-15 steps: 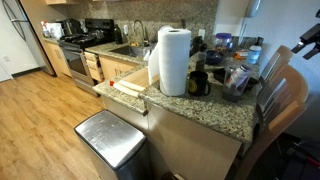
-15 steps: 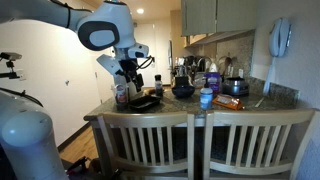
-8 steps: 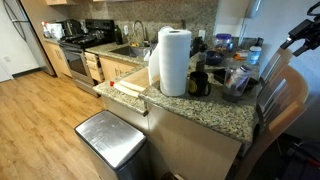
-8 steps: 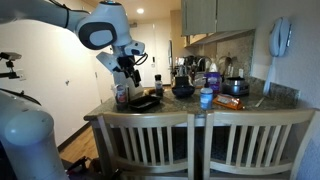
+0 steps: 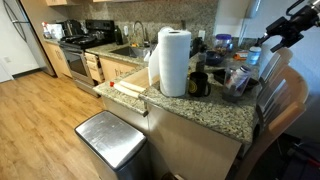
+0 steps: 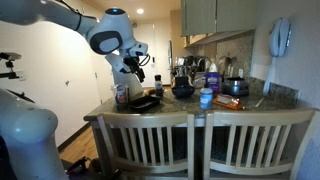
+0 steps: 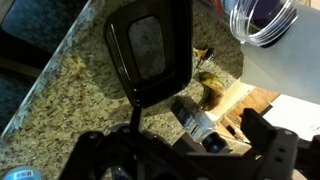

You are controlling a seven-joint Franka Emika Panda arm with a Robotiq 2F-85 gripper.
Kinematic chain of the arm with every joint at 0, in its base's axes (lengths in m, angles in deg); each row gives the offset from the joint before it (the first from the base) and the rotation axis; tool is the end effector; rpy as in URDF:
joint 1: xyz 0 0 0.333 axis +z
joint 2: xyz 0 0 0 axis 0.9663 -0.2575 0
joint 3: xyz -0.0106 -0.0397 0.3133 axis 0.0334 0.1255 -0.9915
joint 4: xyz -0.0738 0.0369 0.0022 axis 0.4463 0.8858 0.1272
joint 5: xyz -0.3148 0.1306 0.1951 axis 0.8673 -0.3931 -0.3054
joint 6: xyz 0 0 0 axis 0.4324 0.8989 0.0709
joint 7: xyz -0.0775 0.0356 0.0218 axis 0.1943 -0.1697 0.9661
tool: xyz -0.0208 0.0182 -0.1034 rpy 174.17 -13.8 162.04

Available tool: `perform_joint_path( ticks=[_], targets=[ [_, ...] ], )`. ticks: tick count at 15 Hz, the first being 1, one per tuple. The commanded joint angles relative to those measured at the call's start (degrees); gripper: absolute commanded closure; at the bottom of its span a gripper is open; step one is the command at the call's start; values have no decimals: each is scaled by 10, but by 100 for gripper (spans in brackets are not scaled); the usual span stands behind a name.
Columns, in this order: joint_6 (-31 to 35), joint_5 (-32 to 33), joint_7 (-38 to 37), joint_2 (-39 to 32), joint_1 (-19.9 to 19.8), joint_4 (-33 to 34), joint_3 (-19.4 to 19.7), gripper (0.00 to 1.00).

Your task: Slide the black plastic plate bowl forward.

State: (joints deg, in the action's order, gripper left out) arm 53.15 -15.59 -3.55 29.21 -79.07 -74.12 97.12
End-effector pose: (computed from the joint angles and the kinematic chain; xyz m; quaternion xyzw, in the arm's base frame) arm 0.3652 -0.1640 0.5096 -0.9147 0.2519 -0.2606 0.1786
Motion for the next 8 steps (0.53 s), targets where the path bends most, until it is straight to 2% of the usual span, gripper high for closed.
perform_joint_path(
  ticks=[1,2,5,8],
  targets=[
    [-31,16,-28,-130,-19,69,-8,0],
    [-8,-4,-9,-64,-10,28,-13,0],
    [-9,0,-14,-128,-20,55,-14,0],
    [-12,0,-15,-133,-21,62,-15,0]
  ],
)
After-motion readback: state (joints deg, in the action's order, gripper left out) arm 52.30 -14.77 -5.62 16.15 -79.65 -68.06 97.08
